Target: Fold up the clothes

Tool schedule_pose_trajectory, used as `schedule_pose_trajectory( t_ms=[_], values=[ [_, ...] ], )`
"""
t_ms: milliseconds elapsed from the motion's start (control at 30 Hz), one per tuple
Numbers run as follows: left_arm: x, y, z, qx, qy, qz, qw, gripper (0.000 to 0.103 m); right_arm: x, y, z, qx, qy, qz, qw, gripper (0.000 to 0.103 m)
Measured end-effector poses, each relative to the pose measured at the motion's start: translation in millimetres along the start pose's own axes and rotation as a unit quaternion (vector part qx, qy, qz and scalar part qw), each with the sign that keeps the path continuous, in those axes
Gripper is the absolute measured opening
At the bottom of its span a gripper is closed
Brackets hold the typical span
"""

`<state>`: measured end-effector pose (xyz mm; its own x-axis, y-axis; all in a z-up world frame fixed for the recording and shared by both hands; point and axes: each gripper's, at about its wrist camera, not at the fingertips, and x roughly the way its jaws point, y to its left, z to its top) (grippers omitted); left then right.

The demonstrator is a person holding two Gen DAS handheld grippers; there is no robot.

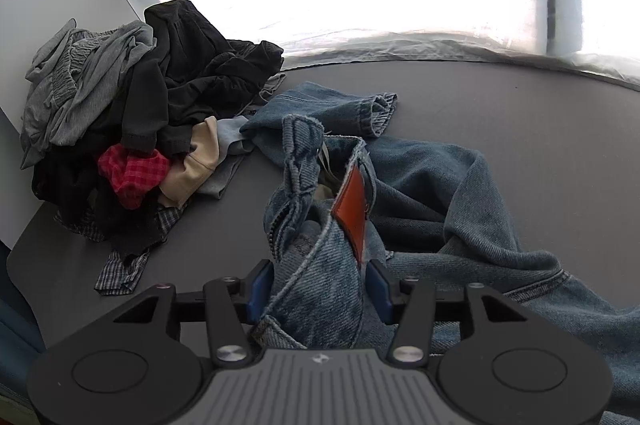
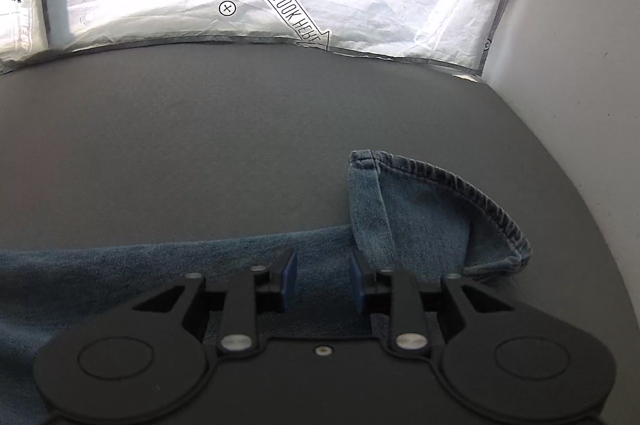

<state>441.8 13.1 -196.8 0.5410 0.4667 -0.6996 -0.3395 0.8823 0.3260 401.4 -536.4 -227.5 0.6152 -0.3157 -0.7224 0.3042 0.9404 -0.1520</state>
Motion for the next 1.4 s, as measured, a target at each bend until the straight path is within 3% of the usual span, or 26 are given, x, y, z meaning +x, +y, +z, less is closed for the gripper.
schedule_pose_trajectory(
  t_ms=[133,333,367,400,433,533,567,633,733,867,933,1067,1233,1400],
  values=[
    [1,-5,2,0.017,0.003,0.001,0.9999,0.053,-11,-21,-4,0.042,-0.011,-0.051,0.998,0.047],
    [4,-4,2,0.011,0.004,-0.003,0.9999,0.054,22,-35,-8,0.056,0.041,-0.015,0.997,0.049],
    [4,-3,2,0.011,0.004,-0.004,0.9999,0.054,29,-37,-10,0.069,0.053,-0.011,0.996,0.044],
    [4,-2,2,0.01,0.003,-0.005,0.9999,0.055,32,-41,-10,0.095,0.059,-0.009,0.994,0.022],
    [4,-1,2,0.008,0.003,-0.006,0.9999,0.055,30,-47,-10,0.119,0.056,-0.013,0.991,0.01],
    [4,2,2,-0.002,0.005,-0.01,0.9999,0.055,1,-65,-9,0.163,0.001,-0.075,0.984,0.009],
    [4,3,1,-0.003,0.005,-0.012,0.9999,0.055,-14,-74,-8,0.177,-0.021,-0.108,0.978,0.009],
    [4,4,1,-0.003,0.007,-0.022,0.9997,0.055,-49,-101,-15,0.242,-0.06,-0.12,0.961,0.009],
    [4,5,1,-0.001,0.011,-0.045,0.9989,0.055,-68,-123,-37,0.301,-0.05,-0.138,0.942,0.009],
    [1,12,-1,-0.015,0.021,-0.086,0.9959,0.059,-48,-125,-79,0.307,0.05,-0.175,0.934,0.012],
    [-5,21,-2,-0.03,0.023,-0.11,0.9932,0.069,-46,-122,-95,0.321,0.067,-0.174,0.928,0.013],
    [-20,52,-8,-0.092,0.024,-0.168,0.9812,0.076,-51,-116,-103,0.316,0.074,-0.174,0.93,0.021],
    [-46,83,-23,-0.117,-0.011,-0.172,0.9781,0.083,-57,-112,-105,0.303,0.077,-0.163,0.936,0.035],
    [-71,94,-51,-0.049,-0.038,-0.15,0.9867,0.084,-62,-104,-104,0.288,0.075,-0.144,0.944,0.044]
  ],
)
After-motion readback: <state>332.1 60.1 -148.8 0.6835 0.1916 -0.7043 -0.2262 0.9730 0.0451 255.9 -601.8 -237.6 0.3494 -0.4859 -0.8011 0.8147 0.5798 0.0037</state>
